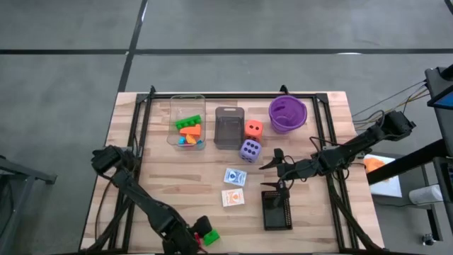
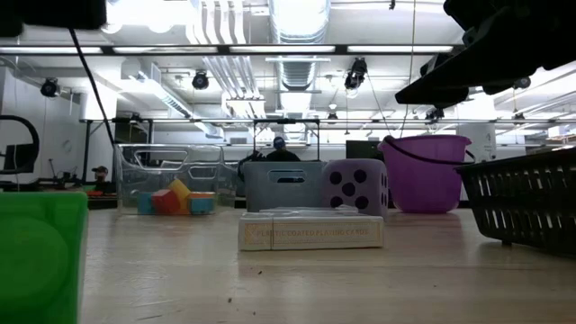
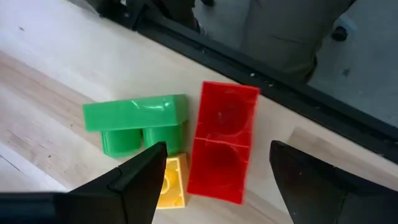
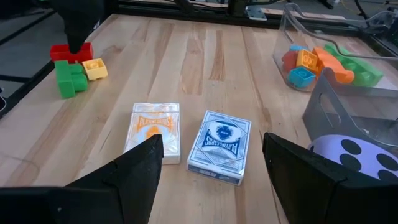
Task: Pick & Place Toys
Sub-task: Put the red game piece into the transparent bin
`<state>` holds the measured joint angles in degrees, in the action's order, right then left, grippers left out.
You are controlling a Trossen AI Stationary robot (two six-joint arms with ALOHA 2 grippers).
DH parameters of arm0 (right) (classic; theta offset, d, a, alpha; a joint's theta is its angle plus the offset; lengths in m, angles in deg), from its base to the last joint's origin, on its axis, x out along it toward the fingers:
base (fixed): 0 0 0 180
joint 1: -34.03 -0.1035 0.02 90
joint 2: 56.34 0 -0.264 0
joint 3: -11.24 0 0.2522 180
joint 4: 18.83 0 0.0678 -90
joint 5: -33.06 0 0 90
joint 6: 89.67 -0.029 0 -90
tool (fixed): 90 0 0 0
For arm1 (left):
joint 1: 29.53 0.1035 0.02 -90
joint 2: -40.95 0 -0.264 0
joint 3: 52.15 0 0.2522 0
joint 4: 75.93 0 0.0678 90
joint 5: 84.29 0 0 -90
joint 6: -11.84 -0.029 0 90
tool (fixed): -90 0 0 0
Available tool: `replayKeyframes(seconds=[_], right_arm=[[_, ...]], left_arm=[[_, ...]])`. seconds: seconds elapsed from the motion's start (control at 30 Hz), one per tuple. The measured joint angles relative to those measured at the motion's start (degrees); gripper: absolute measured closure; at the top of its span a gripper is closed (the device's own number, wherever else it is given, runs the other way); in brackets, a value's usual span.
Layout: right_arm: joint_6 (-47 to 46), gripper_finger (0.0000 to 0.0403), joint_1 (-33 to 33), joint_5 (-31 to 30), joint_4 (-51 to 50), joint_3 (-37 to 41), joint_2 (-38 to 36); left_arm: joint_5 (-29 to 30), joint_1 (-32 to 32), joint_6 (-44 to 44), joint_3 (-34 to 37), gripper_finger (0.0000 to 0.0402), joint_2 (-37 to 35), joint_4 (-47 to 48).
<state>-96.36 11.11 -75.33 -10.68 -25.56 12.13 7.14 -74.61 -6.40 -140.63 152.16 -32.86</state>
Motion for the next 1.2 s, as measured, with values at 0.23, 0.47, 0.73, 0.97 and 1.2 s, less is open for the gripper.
replayKeyframes(seconds=[0.23,0.47,0.73,0.97,1.2], right_arm=[[0.0,0.0128,0.0,0.0,-0.3,0.0,0.0],[-0.5,0.0128,0.0,0.0,-1.1,0.0,0.0],[-0.5,0.0128,0.0,0.0,-1.2,0.0,0.0],[-0.4,0.0128,0.0,0.0,-1.6,0.0,0.0],[-0.4,0.0128,0.0,0.0,-2.3,0.0,0.0]], left_arm=[[-2.9,1.6,-0.6,0.0,0.0115,2.0,-0.4],[-4.1,1.5,-2.8,0.0,0.0129,2.6,-0.4],[-4.0,1.5,-2.8,0.0,0.0257,2.4,-0.4],[-2.0,1.0,-1.5,0.0,0.0281,2.3,0.9],[2.3,-1.2,4.5,0.0,0.0281,-0.4,1.9]])
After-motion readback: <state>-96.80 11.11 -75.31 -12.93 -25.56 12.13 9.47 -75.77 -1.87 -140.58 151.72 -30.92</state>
